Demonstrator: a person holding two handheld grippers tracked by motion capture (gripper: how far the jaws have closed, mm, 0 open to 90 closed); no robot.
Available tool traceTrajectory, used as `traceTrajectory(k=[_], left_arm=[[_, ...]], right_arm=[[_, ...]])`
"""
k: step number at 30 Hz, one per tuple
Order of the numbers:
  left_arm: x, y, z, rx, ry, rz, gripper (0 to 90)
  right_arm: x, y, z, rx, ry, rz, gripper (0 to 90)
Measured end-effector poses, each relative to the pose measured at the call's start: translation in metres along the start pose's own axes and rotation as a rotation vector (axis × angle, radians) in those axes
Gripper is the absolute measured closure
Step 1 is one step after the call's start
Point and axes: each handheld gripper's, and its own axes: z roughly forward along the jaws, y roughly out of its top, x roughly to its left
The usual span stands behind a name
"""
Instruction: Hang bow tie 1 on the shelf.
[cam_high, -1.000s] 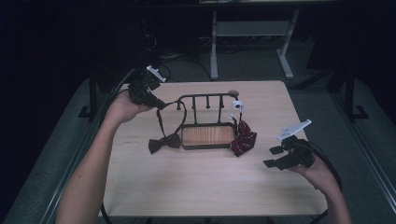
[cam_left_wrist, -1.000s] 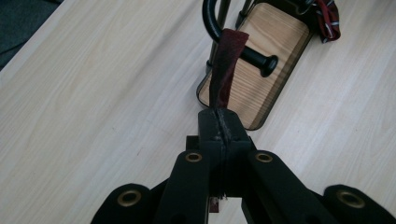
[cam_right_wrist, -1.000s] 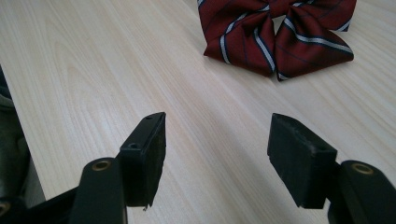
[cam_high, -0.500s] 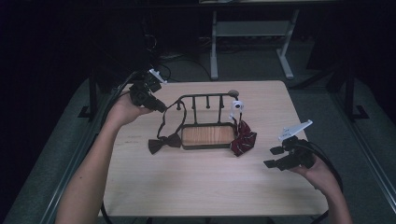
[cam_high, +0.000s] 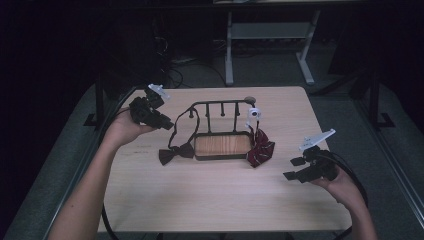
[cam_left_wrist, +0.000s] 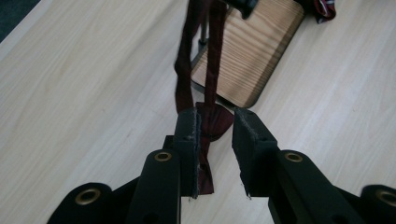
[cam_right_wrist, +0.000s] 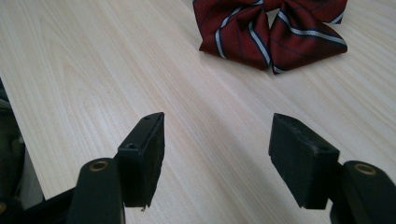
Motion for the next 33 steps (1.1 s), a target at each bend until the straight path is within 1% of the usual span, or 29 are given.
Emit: traceTrajectory(k=[7, 11, 15, 16, 18, 21, 27, 29, 31, 33], left_arm=[[-0.008, -0.010, -0.004, -0.013, -0.007, -0.001, 68.7], [-0.013, -0.015, -0.005, -0.021, -0.010, 0.008, 67.4], [-0.018, -0.018, -0.003, -0.024, -0.009, 0.015, 66.6], [-0.020, -0.020, -0.002, -0.026, -0.010, 0.024, 65.8], [-0.021, -0.021, -0.001, -0.030, -0.012, 0.023, 65.7], [-0.024, -0.026, 0.002, -0.030, -0.016, 0.032, 65.3], [-0.027, -0.033, 0.004, -0.040, -0.018, 0.027, 63.9], [-0.029, -0.036, 0.006, -0.042, -0.016, 0.027, 63.4], [-0.031, -0.042, 0.008, -0.038, -0.022, 0.029, 62.5], [-0.033, -0.045, 0.010, -0.044, -0.017, 0.022, 61.6]], right_arm=[[-0.002, -0.001, -0.002, -0.005, -0.009, 0.006, 34.3], [-0.002, -0.002, -0.002, -0.005, -0.010, 0.008, 34.1], [-0.003, -0.002, -0.002, 0.000, -0.010, 0.017, 33.7], [-0.003, -0.003, -0.003, 0.002, -0.010, 0.016, 33.7], [-0.003, -0.003, -0.003, -0.001, -0.011, 0.019, 33.6], [-0.004, -0.004, -0.003, -0.003, -0.012, 0.018, 33.6], [-0.004, -0.004, -0.003, -0.002, -0.012, 0.019, 33.5], [-0.004, -0.004, -0.003, 0.000, -0.011, 0.024, 33.4], [-0.004, -0.004, -0.003, 0.000, -0.010, 0.025, 33.4], [-0.004, -0.004, -0.002, 0.002, -0.010, 0.026, 33.2]])
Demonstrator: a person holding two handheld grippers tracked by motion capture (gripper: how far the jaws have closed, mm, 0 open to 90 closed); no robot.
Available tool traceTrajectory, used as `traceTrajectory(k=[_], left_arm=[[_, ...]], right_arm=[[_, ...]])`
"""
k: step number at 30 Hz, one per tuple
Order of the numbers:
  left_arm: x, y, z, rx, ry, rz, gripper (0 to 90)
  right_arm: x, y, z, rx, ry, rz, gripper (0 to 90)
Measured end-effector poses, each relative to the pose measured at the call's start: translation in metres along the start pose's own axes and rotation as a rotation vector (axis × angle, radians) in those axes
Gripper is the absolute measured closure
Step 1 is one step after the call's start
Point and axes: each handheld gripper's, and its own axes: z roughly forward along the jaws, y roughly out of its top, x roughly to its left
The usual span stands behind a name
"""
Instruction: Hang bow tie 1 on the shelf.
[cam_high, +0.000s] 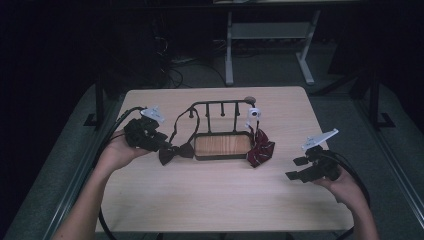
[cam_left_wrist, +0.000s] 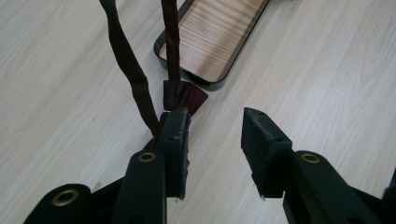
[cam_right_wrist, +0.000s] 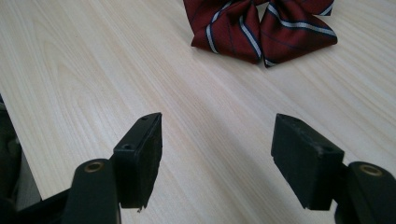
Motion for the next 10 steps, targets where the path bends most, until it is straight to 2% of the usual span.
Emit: traceTrajectory(k=[10], left_arm=[[-0.007, -0.012, 0.006, -0.006, -0.005, 0.010, 60.3]], right_arm=[[0.000, 0.000, 0.002, 0.002, -0.001, -0.003, 32.8]])
